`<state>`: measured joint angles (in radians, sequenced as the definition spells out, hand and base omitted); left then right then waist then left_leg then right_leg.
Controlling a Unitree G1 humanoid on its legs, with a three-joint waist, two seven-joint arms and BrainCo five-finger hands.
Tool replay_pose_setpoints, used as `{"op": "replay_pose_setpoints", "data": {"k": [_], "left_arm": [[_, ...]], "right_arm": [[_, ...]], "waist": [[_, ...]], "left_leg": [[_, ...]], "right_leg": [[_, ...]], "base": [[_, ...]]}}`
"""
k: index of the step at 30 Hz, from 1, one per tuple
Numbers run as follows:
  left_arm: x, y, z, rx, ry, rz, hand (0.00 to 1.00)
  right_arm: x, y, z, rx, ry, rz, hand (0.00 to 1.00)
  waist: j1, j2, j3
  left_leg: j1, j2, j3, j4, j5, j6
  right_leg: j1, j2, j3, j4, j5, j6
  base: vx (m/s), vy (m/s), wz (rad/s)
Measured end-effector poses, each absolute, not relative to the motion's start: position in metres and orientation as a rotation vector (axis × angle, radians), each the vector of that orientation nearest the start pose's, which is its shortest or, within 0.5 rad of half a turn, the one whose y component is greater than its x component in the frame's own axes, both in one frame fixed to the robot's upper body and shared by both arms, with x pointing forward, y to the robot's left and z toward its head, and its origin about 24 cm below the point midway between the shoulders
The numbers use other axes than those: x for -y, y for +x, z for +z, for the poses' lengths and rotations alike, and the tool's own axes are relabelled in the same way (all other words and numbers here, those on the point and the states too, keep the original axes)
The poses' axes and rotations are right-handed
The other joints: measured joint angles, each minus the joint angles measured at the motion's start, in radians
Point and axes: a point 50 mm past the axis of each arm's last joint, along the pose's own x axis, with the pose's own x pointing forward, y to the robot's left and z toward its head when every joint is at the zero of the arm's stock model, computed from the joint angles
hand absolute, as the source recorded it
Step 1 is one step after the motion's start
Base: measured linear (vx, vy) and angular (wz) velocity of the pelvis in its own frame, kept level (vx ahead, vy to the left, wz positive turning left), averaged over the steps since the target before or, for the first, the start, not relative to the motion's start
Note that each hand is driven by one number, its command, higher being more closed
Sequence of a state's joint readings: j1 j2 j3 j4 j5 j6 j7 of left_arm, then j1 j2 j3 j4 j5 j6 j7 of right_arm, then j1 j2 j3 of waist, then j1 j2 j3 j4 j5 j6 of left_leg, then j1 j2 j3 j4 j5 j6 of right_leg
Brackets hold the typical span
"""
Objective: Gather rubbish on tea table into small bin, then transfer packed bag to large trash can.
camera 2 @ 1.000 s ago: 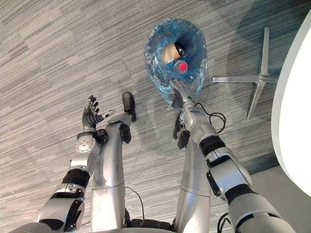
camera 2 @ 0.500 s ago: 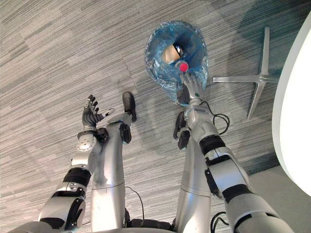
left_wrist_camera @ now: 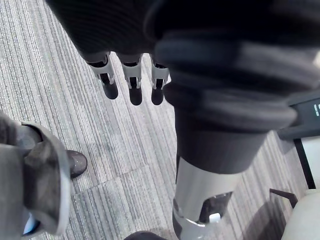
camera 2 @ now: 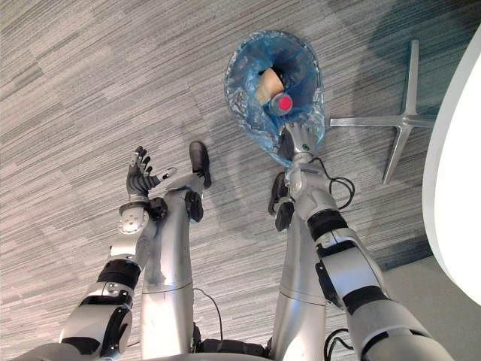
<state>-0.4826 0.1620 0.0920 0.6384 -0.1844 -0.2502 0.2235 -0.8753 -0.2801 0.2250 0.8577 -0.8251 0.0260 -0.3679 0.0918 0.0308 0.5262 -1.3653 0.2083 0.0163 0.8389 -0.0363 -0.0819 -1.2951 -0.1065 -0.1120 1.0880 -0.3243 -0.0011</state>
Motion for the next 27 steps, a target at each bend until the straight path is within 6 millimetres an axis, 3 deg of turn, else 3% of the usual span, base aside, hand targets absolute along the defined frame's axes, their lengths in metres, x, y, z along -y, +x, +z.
{"op": "replay_pose_setpoints", "data": {"k": [18,27], "left_arm": [[-0.197,0.337,0.061,0.092,-0.062,0.289,0.0],[-0.196,0.337,0.061,0.086,-0.078,0.293,0.0]], "right_arm": [[0.144,0.394,0.151,0.327,-1.164,-0.197,1.0],[0.122,0.375,0.157,0.43,-0.888,-0.182,1.0]], "waist": [[-0.005,0.0,0.0],[-0.023,-0.003,-0.001]], "left_leg": [[0.001,0.0,0.0,0.0,0.0,0.0],[0.02,0.003,0.001,0.009,-0.002,0.001]], "right_leg": [[0.0,0.0,0.0,0.0,0.0,0.0],[0.021,0.002,0.003,0.004,0.0,-0.001]], "base": [[0.0,0.0,0.0],[0.0,0.0,0.0]]}}
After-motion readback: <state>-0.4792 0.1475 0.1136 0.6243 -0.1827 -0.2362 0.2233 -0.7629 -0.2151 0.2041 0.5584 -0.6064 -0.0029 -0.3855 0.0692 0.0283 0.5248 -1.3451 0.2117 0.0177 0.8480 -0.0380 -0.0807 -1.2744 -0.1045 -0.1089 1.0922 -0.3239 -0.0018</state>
